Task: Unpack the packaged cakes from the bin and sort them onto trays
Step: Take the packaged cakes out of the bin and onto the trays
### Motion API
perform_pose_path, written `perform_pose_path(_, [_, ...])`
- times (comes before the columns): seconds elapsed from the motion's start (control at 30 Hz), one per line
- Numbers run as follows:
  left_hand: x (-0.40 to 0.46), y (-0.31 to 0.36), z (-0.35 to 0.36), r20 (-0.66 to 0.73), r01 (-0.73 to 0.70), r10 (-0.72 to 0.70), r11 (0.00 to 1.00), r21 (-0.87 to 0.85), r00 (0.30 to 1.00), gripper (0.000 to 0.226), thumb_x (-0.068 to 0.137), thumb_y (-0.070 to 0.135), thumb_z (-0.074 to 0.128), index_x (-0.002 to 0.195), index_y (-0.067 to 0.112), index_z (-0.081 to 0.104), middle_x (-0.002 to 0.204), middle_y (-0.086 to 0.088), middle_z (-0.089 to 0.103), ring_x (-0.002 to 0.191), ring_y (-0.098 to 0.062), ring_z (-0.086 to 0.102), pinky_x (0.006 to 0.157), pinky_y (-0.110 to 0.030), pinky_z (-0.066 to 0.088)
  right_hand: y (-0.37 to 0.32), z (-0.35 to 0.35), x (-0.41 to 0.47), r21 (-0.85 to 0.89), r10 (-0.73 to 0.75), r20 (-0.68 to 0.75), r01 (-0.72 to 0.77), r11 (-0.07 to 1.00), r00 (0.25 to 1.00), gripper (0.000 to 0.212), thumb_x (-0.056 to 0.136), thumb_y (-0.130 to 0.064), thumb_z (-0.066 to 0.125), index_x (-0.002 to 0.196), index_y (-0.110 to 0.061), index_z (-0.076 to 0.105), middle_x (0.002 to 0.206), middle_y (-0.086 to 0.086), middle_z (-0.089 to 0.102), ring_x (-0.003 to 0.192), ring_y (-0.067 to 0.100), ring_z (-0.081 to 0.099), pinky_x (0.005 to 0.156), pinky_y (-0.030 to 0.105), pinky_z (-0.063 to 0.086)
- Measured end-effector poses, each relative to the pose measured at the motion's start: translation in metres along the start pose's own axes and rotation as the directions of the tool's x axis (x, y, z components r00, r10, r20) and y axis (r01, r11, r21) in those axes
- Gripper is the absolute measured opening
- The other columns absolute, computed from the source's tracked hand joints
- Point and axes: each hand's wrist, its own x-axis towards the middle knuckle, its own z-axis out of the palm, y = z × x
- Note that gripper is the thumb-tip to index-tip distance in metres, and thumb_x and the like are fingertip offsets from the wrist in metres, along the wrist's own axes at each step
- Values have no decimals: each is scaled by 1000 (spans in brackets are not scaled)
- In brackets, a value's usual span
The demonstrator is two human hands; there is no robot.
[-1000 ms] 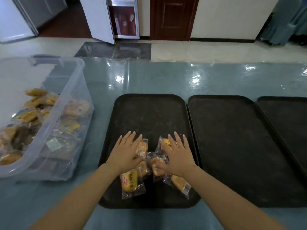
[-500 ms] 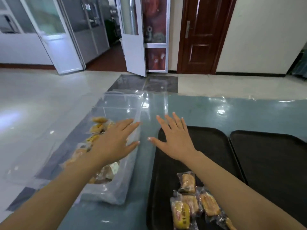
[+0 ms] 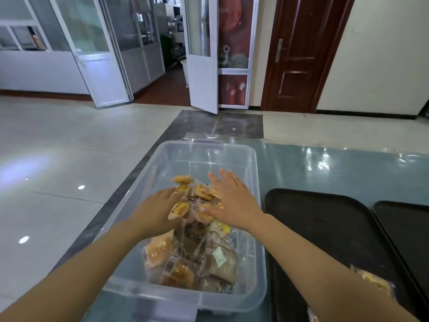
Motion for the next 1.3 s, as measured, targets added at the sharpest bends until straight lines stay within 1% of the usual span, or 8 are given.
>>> perform_pose_path(0.17, [41,-18,12,61,-23,19,998,66,998,82,87,51,58,152,26,13,157,-4,18,141,-23,22,110,-36,26,9,22,36,-23,144,140,-142,990,980,100,81,-66,58,152,-34,-5,160,5,-12,146,33,-12,117,54,10])
perform_pose_path(0.37, [86,-46,35,182,28,-19,999,-46,983,90,83,49,63,151,26,8,159,-3,9,142,-26,18,112,-42,27,31,46,75,-57,256,326,-251,966,910,116,71,-58,74,150,-38,-9,159,5,-19,144,41,-12,111,64,13])
perform_pose_path(0.67, [120,-69,92,199,47,-45,999,-7,979,115,73,61,68,151,28,-12,158,-8,-14,145,-32,3,113,-48,23,45,92,131,-38,275,487,-295,955,829,133,59,-57,84,150,-40,-12,155,6,-30,142,44,-13,114,56,8])
perform_pose_path(0.8, [127,-72,112,169,64,-59,998,-23,984,111,76,62,63,149,33,-14,157,-10,-17,144,-38,-4,114,-51,14,55,112,136,19,290,495,-345,939,819,126,62,-59,81,147,-47,-11,155,5,-30,144,41,-10,116,52,11])
perform_pose_path(0.93, [132,-67,119,182,113,-103,993,-45,978,88,86,55,50,150,35,-6,157,-14,-19,143,-41,-7,116,-52,10,57,119,140,48,295,475,-359,932,829,114,67,-58,77,149,-47,-2,160,7,-7,145,37,7,115,48,20])
perform_pose_path(1.07, [134,-69,125,168,147,-129,984,-98,977,77,88,44,52,150,35,8,158,-12,-9,142,-42,3,112,-52,22,55,120,140,85,291,427,-359,930,856,97,79,-44,72,151,-42,7,156,10,15,139,35,26,109,41,31])
perform_pose_path(1.17, [133,-70,124,134,148,-133,983,-106,982,79,85,41,57,148,38,10,158,-11,-4,139,-42,11,109,-51,30,53,122,138,101,301,400,-369,924,866,89,83,-39,68,151,-42,10,155,8,17,137,35,29,106,40,34])
perform_pose_path(1.3, [132,-68,124,190,188,-165,976,-111,968,83,85,48,57,148,39,4,157,-14,-17,139,-48,8,110,-52,28,52,127,136,103,308,384,-372,922,870,90,82,-41,68,151,-40,11,155,8,16,138,35,27,107,41,34])
